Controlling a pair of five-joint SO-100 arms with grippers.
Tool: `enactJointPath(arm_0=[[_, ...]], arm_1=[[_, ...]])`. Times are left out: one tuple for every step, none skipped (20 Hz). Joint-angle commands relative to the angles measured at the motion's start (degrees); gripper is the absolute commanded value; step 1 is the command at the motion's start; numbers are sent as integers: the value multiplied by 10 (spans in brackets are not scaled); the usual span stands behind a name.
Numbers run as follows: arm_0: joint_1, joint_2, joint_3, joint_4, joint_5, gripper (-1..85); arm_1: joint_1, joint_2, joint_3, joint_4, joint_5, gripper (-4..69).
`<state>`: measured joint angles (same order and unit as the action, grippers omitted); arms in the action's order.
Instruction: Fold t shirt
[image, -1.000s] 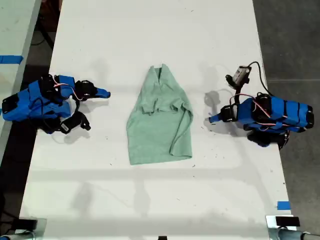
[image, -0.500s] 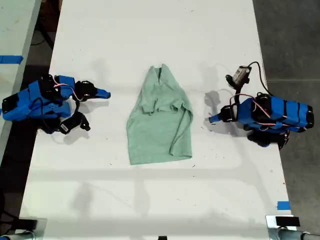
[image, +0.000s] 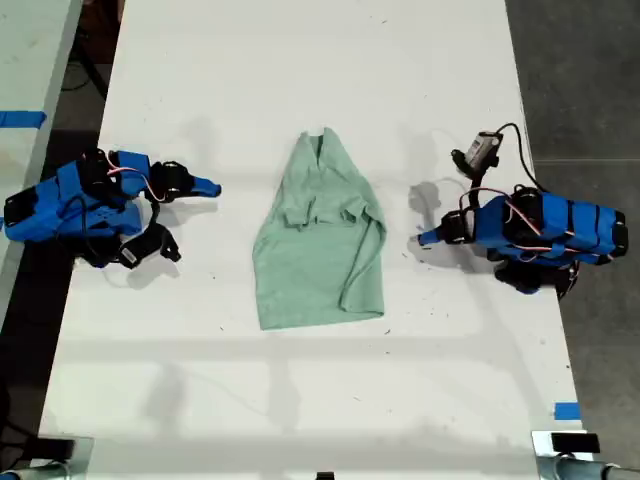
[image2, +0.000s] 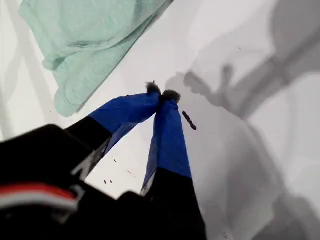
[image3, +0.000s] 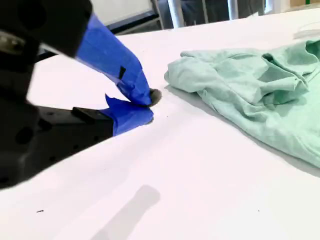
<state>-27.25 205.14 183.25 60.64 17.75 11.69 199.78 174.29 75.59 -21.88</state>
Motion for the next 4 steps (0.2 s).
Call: enactJointPath(arm_0=[[-1,4,5,1,4,-1],[-1,4,5,1,4,-1],[-2,4,5,1,4,-1],[-6,4,5,1,4,-1]], arm_1=[[-5,9,40,3,3,14],[-4,9,40,3,3,14],[-3,9,40,4,3,14],[-3,9,40,4,2,14]])
